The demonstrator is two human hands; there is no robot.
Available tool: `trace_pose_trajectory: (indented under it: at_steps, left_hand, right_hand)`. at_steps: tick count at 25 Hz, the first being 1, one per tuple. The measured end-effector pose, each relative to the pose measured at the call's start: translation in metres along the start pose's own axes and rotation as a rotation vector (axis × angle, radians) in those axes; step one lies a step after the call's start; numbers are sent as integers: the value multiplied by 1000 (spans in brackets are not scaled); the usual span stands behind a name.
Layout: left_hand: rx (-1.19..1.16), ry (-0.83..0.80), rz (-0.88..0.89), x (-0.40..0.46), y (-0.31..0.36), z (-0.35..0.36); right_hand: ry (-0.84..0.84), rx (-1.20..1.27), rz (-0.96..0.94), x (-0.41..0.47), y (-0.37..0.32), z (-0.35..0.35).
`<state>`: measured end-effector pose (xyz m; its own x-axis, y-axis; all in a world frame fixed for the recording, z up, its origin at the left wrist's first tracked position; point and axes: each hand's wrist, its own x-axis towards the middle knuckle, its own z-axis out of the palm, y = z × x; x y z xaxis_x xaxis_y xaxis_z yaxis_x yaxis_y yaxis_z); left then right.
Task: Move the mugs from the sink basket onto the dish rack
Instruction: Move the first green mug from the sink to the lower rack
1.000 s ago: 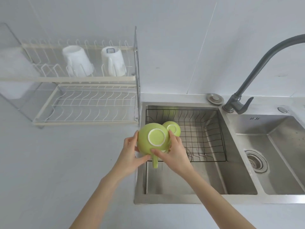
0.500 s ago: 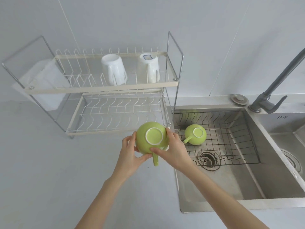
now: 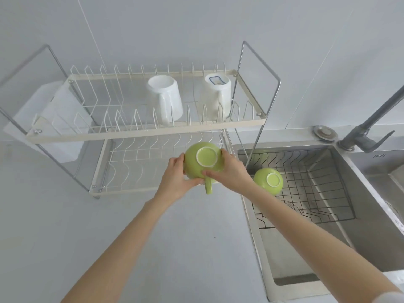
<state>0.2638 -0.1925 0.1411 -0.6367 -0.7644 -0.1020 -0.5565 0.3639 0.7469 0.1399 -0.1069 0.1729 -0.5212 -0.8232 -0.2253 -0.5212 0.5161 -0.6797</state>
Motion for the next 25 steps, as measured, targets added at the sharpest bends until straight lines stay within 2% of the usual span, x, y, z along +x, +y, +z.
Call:
trace_pose_trajectory:
  at_steps: [11, 25]
  left_hand:
    - [-9, -83, -48, 58, -16, 16]
    - [56, -134, -22, 60, -11, 20]
  right_hand:
    - [-56, -65, 78, 54, 7, 2]
    - [-64, -124, 47, 59, 22, 10]
